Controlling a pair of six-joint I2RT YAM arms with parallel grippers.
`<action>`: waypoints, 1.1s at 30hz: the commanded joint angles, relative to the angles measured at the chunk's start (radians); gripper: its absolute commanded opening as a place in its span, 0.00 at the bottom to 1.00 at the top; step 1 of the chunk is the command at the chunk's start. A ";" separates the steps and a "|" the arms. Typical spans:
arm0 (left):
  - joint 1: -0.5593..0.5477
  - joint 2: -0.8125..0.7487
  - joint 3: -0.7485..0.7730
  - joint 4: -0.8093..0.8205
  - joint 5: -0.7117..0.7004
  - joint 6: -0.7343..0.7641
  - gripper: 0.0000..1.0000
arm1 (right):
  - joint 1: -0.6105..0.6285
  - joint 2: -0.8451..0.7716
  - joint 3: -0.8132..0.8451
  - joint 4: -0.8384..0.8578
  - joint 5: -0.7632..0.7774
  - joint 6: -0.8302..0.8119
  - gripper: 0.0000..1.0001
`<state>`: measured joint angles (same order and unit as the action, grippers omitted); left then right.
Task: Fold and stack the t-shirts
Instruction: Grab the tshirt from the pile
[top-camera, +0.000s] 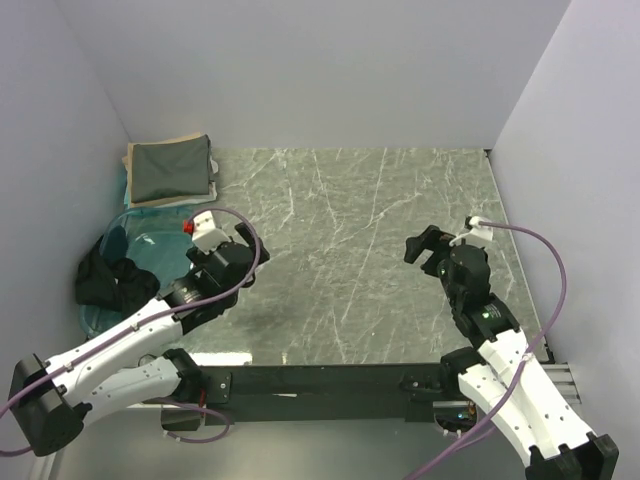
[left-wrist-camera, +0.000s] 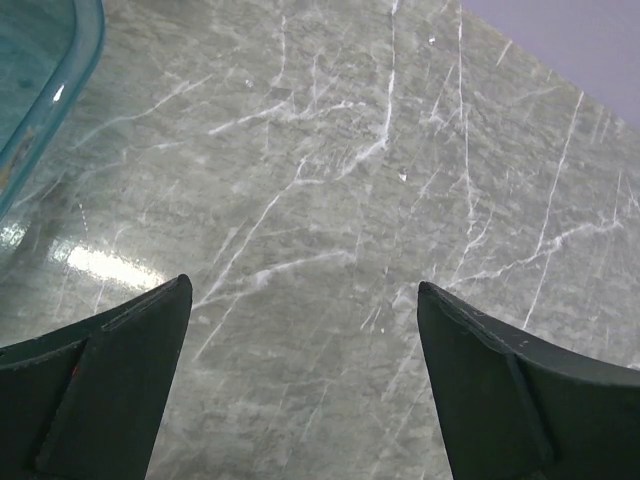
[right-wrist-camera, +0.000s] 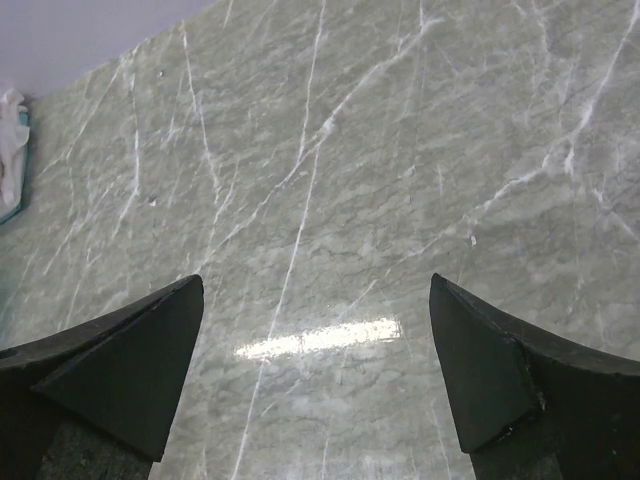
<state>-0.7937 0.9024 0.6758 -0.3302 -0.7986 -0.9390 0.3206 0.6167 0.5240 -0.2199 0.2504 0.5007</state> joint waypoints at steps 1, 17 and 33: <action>-0.004 0.024 0.059 -0.003 -0.043 -0.014 0.99 | -0.003 -0.043 -0.021 0.063 0.032 0.010 1.00; 0.502 0.363 0.415 -0.596 -0.063 -0.427 0.99 | -0.005 -0.005 -0.019 0.074 -0.023 0.018 1.00; 1.085 0.444 0.211 -0.500 0.088 -0.433 0.99 | -0.005 0.055 -0.036 0.099 -0.082 0.001 1.00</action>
<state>0.2596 1.3281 0.9031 -0.9192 -0.7715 -1.4311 0.3206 0.6769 0.4713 -0.1577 0.1604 0.5049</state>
